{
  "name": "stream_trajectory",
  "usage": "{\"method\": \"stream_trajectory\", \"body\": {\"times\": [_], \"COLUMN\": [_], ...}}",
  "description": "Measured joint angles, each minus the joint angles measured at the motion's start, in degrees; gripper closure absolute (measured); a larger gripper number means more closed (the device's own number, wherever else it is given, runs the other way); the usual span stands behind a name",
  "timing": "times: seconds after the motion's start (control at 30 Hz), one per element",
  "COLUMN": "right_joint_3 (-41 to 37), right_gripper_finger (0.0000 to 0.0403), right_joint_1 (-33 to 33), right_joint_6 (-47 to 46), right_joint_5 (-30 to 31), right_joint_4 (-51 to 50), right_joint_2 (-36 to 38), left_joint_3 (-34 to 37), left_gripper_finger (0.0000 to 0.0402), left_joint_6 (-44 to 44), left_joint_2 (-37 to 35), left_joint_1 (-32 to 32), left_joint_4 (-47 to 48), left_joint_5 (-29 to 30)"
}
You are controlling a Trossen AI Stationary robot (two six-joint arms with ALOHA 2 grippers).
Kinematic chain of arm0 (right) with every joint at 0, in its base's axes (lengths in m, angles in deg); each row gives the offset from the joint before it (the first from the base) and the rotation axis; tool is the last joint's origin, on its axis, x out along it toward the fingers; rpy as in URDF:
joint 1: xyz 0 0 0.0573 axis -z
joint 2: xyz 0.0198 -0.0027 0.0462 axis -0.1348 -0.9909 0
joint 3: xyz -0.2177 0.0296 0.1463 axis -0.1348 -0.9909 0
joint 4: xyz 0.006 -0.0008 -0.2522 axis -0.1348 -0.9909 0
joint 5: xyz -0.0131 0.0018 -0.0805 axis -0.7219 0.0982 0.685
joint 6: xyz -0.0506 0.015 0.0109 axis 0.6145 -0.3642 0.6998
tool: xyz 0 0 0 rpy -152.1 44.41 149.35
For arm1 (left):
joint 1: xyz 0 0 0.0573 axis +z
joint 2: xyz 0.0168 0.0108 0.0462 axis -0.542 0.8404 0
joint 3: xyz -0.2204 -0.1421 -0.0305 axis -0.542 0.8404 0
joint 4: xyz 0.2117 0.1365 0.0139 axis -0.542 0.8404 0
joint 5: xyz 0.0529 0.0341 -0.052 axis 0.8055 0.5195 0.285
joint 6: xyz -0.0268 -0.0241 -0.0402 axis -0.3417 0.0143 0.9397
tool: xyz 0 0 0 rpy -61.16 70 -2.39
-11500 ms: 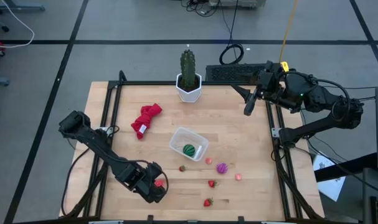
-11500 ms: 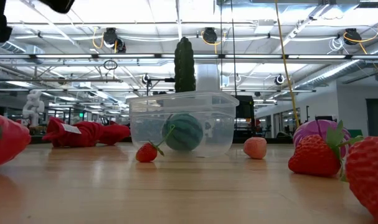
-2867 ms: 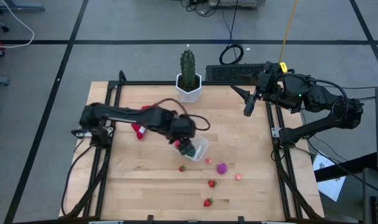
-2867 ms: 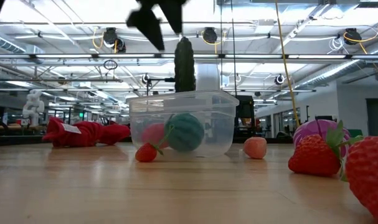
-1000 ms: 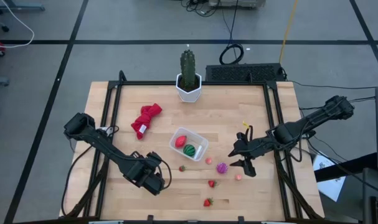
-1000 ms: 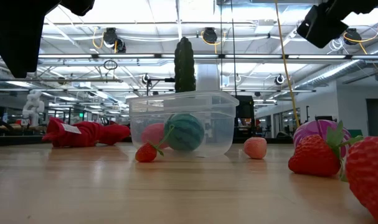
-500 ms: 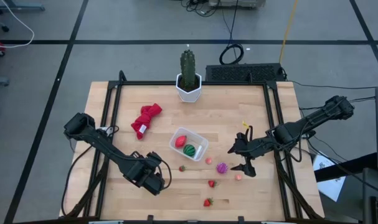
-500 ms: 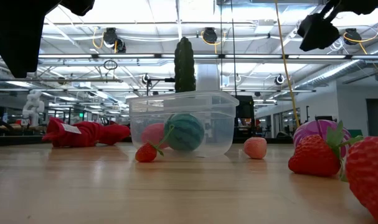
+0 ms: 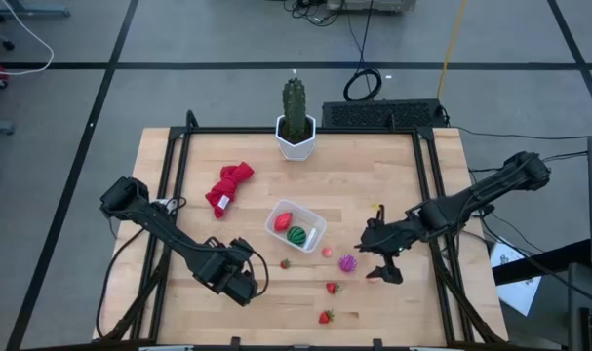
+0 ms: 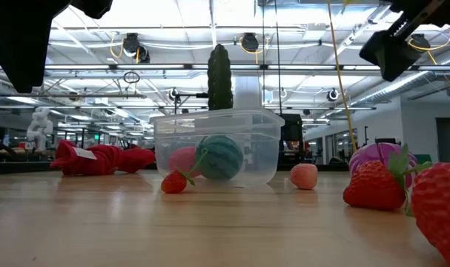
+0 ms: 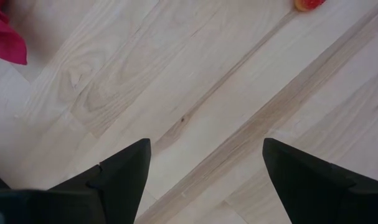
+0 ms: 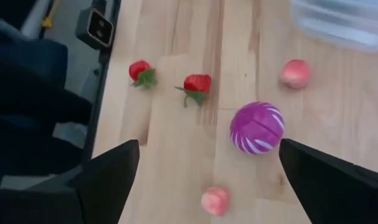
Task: Pick and placing Produce into tupperware
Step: Put the purple onion into the transparent container
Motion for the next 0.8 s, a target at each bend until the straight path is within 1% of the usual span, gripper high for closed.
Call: {"method": "stream_trajectory", "body": {"times": [0.1, 0.23, 0.33, 0.43, 0.6, 0.8], "right_joint_3": [3.0, 8.3, 11.3, 12.3, 12.7, 12.7], "right_gripper_finger": [0.0023, 0.0023, 0.0023, 0.0023, 0.0023, 0.0023], "right_joint_1": [0.4, 2.3, 3.9, 4.6, 4.5, 4.5], "right_joint_6": [2.0, 3.9, 6.2, 8.1, 8.6, 8.5], "right_joint_5": [0.1, 0.1, 0.4, 0.3, 0.2, 0.2], "right_joint_4": [-1.7, -10.7, -14.5, -14.3, -12.6, -11.3], "right_joint_2": [-2.7, -7.7, -11.6, -14.6, -18.2, -20.7], "left_joint_3": [0.0, 0.0, 0.0, 0.0, 0.0, 0.0], "left_gripper_finger": [0.0086, 0.0089, 0.0086, 0.0083, 0.0086, 0.0085], "left_joint_6": [0.0, 0.2, 0.3, 0.4, 0.9, 0.7], "left_joint_2": [0.0, 0.0, 0.0, 0.0, 0.0, 0.0], "left_joint_1": [0.0, 0.0, 0.0, 0.0, 0.0, 0.0], "left_joint_4": [0.0, 0.0, 0.0, 0.0, 0.0, 0.0], "left_joint_5": [0.0, 0.0, 0.0, 0.0, 0.0, 0.0]}}
